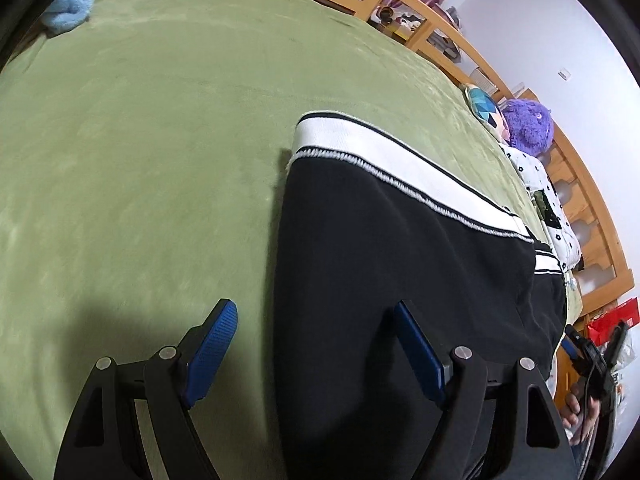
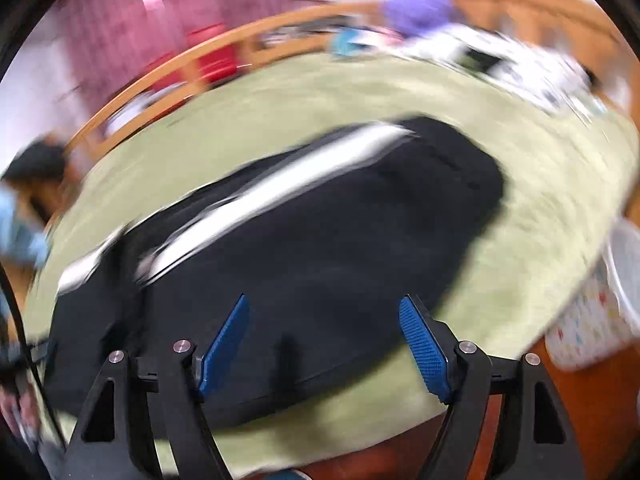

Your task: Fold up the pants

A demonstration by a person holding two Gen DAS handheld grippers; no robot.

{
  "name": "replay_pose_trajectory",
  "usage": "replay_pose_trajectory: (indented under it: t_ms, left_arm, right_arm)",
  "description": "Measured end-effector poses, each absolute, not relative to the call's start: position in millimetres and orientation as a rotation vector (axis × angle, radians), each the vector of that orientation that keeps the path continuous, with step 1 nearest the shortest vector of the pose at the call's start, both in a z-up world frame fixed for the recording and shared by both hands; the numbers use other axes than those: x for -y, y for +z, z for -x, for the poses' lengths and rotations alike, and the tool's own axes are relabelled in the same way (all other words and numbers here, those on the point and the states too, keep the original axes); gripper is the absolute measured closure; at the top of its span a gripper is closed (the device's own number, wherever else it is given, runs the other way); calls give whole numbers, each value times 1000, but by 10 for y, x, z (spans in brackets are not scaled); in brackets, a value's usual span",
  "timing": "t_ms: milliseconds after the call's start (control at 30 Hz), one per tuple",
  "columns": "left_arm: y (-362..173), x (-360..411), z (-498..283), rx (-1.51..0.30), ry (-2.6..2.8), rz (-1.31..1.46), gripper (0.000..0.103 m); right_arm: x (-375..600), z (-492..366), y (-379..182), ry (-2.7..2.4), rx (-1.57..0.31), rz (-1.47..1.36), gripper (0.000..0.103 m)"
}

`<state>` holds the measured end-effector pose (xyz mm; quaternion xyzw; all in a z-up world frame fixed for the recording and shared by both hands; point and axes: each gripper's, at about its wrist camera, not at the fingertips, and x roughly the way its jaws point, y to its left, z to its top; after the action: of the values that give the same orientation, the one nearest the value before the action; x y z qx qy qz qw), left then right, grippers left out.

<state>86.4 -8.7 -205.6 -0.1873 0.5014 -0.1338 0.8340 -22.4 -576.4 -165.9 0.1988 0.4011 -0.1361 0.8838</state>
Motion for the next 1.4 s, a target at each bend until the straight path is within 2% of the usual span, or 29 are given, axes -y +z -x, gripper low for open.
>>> replay_pose_trajectory:
  t_ms: [233,333,400,433,467,500,567,633,733,1000,1200,1267,1300,1333,1367,1400]
  left_arm:
    - [-2130,220,-1236,-1097,-406,472,25]
    - [-2155,283,-1359,-1109,-426,478,29]
    - [-2183,267,-1409,-1110,-415,482,45]
    - [-2198,249,-1425,-1108,-410,490,49]
    - [-2210,223,-1435,-1108,-414,504,60]
    - [-2213,196,-1430,-1105,-424,517,75]
    - [-2171,171,-1412,-1085,-437,518,90]
    - [-2018,164,-1380,-1044,-449,494,91]
    - [-1752,57,-1355,-994,-457,502,91]
    - [-1300,-863,-1316,-918,-385,553,91]
    - [-1097,-1823,-1175,-871,-198,520,90]
    - [-1245,-1921,-1195,-910,-183,516,88]
    - [-1356,-1937,-1211,-936,-183,519,83]
    - [-1452,-1928,-1224,-954,-161,510,79]
    - [-1571,-1895,-1235,-979,-121,480,72]
    - [-1624,-1872,-1238,-993,-106,462,64]
  right_arm:
    - [6347,-125,-2083,-295,-836,-604,26]
    - [6473,-328,-2135,-297,-794,-648,24]
    - [6547,-479,-2176,-285,-788,-677,23]
    - [6556,-539,-2185,-279,-787,-685,21]
    - [6572,-590,-2185,-279,-783,-682,21]
    - [6574,-637,-2182,-289,-778,-677,25]
    - [6586,-652,-2172,-279,-769,-687,64]
    - [6564,-596,-2063,-264,-717,-723,79]
    - [6339,-553,-1753,-306,-674,-661,84]
    - [5425,-500,-1039,-172,-596,-630,85]
    - [4461,-697,-1270,-4,-677,-610,85]
    - [4279,-805,-1496,6,-728,-617,84]
    - [4224,-849,-1628,-21,-758,-616,83]
    - [4216,-876,-1714,-55,-777,-608,79]
    - [4250,-882,-1809,-77,-795,-612,68]
    - [4321,-881,-1922,-73,-832,-649,63]
